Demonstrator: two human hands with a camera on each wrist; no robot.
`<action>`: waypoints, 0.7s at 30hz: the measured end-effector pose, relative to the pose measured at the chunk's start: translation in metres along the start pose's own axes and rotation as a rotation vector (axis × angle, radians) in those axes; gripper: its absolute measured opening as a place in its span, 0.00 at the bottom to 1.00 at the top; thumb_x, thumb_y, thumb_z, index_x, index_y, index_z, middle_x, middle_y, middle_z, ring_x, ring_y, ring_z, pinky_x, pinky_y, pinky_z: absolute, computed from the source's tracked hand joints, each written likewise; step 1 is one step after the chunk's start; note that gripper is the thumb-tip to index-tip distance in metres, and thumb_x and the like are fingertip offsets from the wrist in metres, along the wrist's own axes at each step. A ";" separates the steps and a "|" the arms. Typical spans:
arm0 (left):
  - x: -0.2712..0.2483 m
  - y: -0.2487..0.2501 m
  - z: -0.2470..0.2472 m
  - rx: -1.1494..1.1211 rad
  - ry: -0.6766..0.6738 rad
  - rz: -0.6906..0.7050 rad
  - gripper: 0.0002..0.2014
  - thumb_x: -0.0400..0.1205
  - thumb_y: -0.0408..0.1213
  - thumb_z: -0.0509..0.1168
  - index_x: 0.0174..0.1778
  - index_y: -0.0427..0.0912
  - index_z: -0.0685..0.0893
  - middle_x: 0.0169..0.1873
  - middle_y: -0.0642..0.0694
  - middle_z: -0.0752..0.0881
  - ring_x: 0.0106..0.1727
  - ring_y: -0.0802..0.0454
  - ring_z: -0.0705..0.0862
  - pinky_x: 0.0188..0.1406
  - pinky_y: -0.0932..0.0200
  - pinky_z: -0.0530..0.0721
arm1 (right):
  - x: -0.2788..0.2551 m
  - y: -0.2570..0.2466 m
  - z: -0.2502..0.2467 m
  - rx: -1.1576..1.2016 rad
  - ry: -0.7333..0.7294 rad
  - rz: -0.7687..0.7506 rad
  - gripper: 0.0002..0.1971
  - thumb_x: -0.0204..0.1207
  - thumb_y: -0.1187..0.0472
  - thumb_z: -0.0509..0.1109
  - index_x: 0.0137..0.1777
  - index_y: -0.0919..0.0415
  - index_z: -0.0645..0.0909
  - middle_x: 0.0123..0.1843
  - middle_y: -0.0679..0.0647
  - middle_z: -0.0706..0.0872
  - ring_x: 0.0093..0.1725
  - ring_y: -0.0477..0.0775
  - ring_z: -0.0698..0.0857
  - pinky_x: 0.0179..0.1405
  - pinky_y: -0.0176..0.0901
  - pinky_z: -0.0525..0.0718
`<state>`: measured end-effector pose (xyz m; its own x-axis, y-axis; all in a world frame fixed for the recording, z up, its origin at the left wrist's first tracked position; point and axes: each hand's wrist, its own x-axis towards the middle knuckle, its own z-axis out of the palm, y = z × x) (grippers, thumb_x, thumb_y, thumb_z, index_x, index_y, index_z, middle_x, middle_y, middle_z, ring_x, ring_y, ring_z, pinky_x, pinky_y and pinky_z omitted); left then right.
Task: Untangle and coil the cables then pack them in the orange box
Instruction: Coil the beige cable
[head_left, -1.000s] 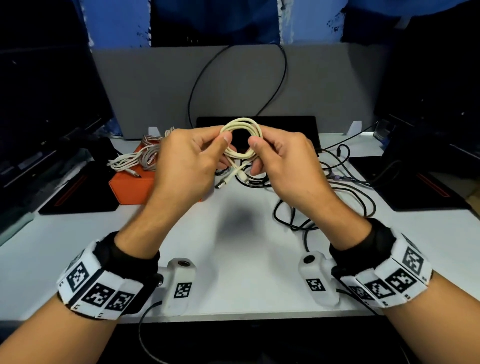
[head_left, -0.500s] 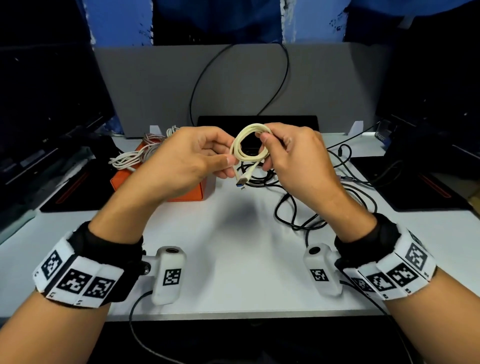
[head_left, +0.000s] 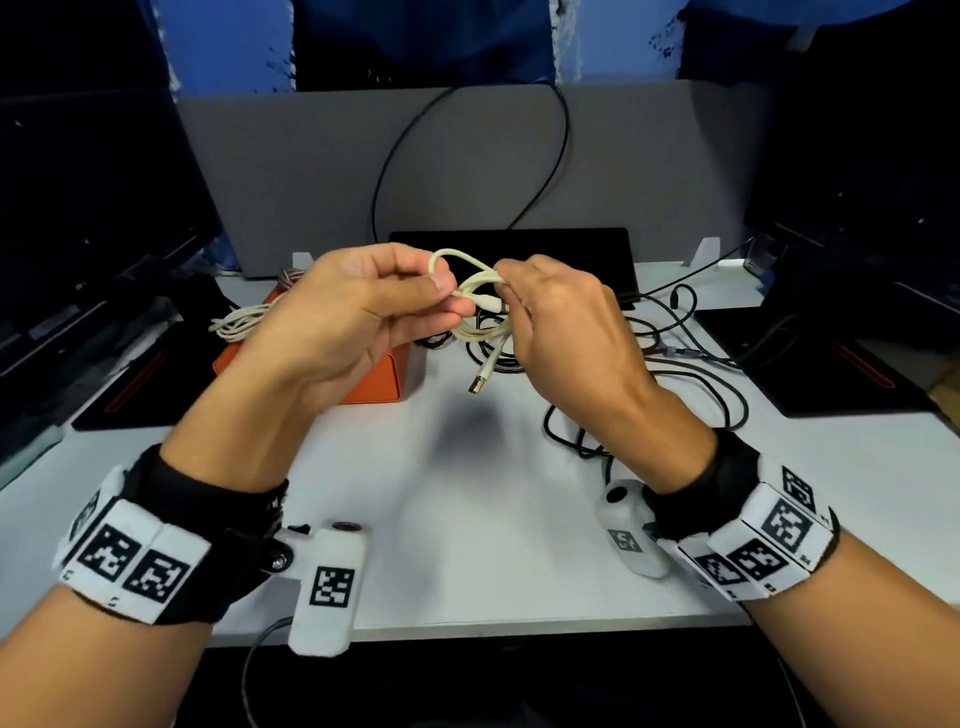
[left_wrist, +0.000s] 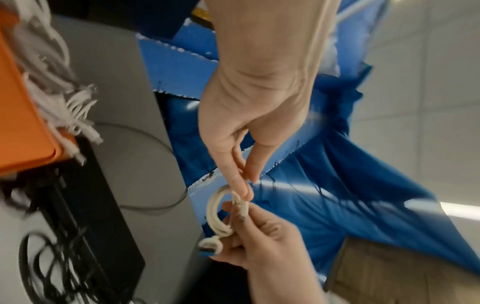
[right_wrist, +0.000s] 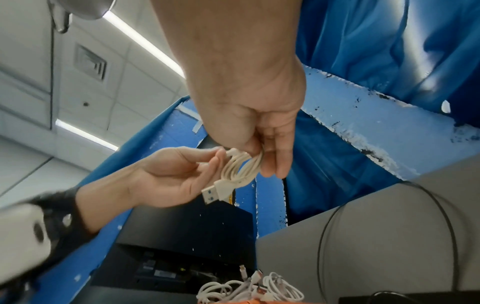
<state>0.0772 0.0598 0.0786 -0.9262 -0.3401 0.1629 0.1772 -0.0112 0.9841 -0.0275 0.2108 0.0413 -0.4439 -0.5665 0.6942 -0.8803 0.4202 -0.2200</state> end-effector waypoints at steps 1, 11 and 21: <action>-0.001 -0.002 0.004 0.069 0.048 0.046 0.02 0.82 0.25 0.70 0.49 0.33 0.85 0.38 0.40 0.91 0.43 0.50 0.94 0.45 0.64 0.91 | 0.001 0.001 -0.001 0.019 -0.015 0.009 0.10 0.89 0.64 0.60 0.51 0.63 0.82 0.40 0.53 0.80 0.37 0.64 0.81 0.39 0.61 0.84; 0.003 -0.023 0.008 0.828 0.246 0.419 0.12 0.79 0.41 0.78 0.48 0.49 0.80 0.45 0.48 0.85 0.39 0.56 0.82 0.39 0.58 0.82 | 0.003 0.001 -0.019 0.297 -0.113 0.166 0.12 0.89 0.60 0.64 0.50 0.58 0.89 0.27 0.53 0.87 0.32 0.53 0.87 0.39 0.52 0.84; 0.001 -0.025 0.008 0.739 -0.115 0.394 0.20 0.84 0.28 0.58 0.71 0.46 0.77 0.50 0.49 0.86 0.48 0.52 0.84 0.48 0.53 0.82 | 0.002 -0.006 -0.023 0.355 -0.185 0.104 0.12 0.89 0.58 0.65 0.49 0.55 0.90 0.27 0.49 0.87 0.33 0.44 0.88 0.39 0.48 0.85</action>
<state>0.0695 0.0677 0.0549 -0.8777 -0.0920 0.4704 0.2679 0.7197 0.6405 -0.0191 0.2237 0.0601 -0.5277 -0.6656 0.5277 -0.8176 0.2296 -0.5280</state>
